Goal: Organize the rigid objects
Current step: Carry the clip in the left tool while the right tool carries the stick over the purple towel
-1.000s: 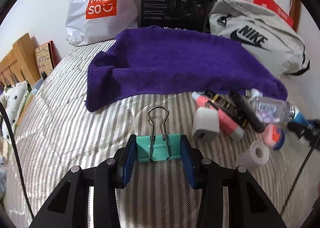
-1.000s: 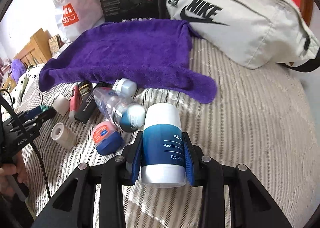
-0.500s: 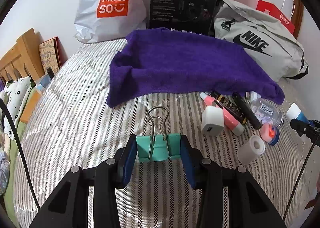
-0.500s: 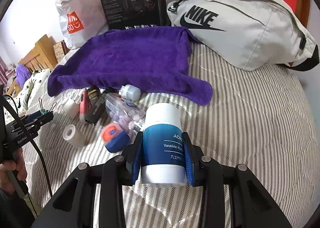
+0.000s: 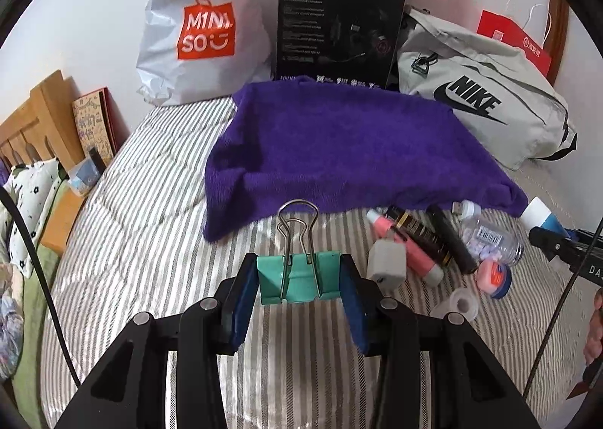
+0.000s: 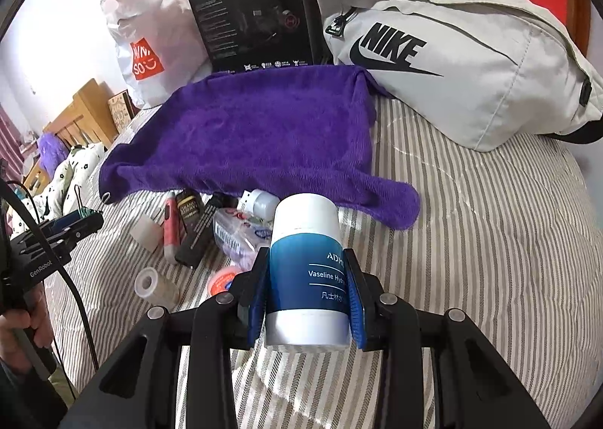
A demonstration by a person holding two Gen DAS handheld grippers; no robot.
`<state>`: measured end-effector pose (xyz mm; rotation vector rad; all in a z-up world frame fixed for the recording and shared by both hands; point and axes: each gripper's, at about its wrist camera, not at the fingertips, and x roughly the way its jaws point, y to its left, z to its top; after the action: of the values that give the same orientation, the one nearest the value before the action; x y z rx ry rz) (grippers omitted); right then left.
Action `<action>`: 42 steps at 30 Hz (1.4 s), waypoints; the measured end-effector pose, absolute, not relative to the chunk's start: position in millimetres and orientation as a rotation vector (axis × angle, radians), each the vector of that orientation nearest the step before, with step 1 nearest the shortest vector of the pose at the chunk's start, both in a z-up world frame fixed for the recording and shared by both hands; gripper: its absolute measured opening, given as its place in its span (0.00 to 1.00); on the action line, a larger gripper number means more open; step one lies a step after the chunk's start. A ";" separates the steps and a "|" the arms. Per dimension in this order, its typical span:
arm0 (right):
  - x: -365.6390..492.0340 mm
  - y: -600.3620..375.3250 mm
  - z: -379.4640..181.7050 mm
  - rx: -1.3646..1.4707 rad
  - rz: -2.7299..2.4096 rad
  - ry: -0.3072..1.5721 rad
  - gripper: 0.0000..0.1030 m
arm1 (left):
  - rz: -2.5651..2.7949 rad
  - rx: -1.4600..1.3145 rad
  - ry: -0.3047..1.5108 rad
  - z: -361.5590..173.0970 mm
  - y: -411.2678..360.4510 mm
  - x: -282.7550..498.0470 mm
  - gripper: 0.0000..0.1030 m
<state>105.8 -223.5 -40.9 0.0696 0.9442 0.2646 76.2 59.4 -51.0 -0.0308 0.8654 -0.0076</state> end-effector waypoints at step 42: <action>304.8 -153.9 -2.4 0.014 0.374 0.912 0.35 | -0.107 0.063 0.808 -1.4 21.4 276.9 0.39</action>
<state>304.8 -153.9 -2.4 0.0138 0.9121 0.3741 276.9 21.4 -1.4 0.0634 0.8079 -0.1072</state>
